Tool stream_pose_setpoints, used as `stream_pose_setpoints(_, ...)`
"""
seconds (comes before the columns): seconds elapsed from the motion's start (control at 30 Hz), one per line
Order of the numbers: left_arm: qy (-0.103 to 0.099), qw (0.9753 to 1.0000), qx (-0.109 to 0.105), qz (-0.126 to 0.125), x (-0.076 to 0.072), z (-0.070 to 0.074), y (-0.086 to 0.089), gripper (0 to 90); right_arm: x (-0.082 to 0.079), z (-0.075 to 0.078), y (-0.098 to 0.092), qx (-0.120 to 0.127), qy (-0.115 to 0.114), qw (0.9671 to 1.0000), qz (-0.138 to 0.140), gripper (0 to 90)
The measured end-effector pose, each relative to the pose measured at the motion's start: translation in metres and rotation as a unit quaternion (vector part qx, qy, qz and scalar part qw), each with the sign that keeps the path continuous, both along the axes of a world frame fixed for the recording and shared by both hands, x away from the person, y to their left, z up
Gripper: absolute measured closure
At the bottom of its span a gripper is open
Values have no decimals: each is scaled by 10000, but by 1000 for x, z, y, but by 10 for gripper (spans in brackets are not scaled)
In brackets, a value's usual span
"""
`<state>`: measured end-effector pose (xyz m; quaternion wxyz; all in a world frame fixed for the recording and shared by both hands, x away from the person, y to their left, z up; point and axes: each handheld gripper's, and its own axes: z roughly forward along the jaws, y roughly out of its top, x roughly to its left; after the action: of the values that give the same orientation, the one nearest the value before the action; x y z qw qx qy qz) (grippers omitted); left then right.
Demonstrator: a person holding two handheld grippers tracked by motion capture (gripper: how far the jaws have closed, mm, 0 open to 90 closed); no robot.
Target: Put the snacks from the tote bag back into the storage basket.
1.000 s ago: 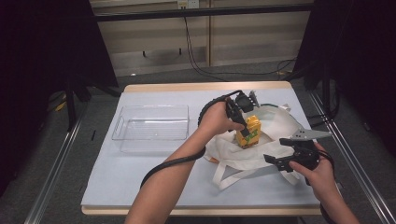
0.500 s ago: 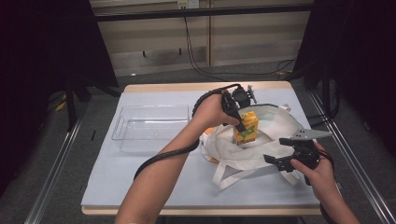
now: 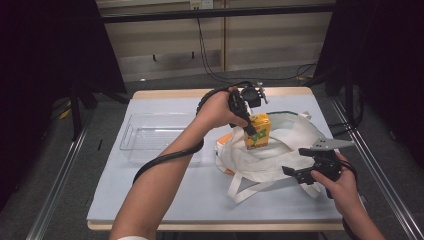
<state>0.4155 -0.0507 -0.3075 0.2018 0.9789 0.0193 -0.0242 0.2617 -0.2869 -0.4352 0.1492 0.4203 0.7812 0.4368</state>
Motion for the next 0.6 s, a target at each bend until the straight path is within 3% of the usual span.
stream_pose_setpoints(0.17,69,10000,39,46,1,7,6,505,0,0,0,2,-17,10000,23,42)
stream_pose_setpoints(0.6,-70,9999,-79,-58,2,26,23,504,0,2,-1,-4,-10,10000,10,43)
